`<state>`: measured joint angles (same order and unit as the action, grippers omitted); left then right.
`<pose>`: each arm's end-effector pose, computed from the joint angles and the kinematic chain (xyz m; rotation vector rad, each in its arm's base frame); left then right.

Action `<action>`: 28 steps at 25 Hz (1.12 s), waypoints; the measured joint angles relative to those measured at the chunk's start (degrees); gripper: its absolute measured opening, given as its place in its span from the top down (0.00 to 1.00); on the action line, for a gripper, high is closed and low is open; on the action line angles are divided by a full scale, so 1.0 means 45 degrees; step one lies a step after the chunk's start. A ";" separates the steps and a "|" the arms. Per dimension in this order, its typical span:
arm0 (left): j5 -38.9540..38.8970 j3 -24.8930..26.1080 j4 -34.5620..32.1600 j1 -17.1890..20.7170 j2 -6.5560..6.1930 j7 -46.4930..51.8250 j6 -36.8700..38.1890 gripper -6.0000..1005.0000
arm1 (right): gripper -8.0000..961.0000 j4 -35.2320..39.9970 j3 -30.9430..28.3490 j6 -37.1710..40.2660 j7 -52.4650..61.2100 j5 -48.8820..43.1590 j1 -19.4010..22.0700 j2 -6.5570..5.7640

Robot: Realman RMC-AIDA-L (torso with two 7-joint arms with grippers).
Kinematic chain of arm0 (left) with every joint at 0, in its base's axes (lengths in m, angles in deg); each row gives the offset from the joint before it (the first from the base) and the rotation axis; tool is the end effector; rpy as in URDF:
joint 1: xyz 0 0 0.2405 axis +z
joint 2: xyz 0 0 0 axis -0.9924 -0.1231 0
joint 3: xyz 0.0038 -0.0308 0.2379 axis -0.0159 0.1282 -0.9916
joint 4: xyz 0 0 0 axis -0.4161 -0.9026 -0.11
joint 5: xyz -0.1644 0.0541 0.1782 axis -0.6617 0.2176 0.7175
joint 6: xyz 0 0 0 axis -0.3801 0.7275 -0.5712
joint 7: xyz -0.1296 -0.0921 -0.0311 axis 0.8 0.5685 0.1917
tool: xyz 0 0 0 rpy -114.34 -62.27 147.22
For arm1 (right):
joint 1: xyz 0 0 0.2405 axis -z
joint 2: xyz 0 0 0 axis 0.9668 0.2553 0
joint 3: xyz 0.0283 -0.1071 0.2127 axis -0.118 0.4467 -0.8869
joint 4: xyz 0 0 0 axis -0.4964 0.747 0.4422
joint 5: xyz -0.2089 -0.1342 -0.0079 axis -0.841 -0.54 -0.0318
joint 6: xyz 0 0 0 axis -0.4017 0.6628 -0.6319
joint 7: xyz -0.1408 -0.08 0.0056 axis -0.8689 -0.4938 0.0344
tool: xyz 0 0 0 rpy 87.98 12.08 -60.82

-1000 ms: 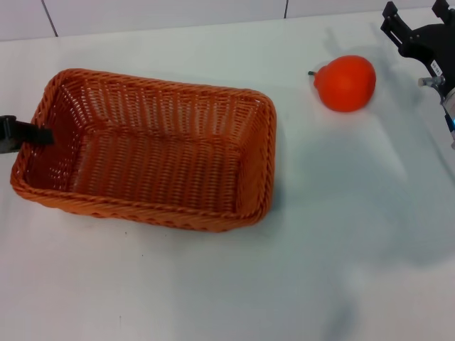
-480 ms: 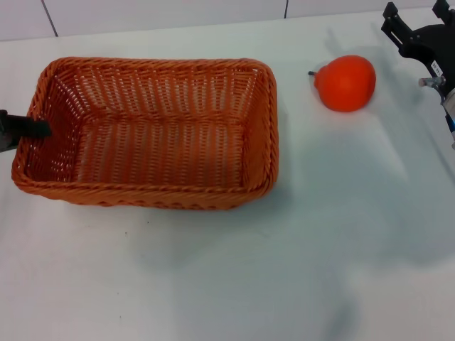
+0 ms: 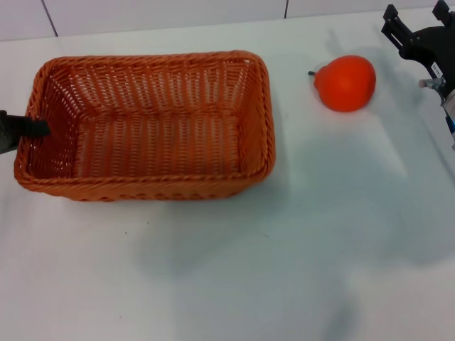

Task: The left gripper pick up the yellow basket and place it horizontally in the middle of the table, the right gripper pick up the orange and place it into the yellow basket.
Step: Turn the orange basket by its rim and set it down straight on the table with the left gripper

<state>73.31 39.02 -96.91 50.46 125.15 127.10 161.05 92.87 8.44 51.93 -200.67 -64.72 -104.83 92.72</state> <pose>-0.3255 0.3755 0.0745 -1.9839 -1.8417 -0.6139 0.3338 0.4045 -0.0113 -0.7377 -1.7960 -1.5995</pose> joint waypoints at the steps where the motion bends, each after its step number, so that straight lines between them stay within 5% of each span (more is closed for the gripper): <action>1: -0.0007 0.0055 -0.0004 0.0027 0.0042 -0.0001 -0.0067 0.76 | 0.07 0.0000 -0.0005 -0.0003 -0.0002 0.0000 0.0000 0.0000; 28: -0.0170 0.0068 -0.0504 0.0392 0.0520 -0.0162 -0.1116 0.73 | 0.08 0.0021 0.0003 -0.0105 -0.0024 -0.0014 0.0001 0.0001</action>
<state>72.55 39.32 -99.18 52.22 127.50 126.37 156.02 92.96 8.45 51.46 -200.78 -64.78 -104.82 92.72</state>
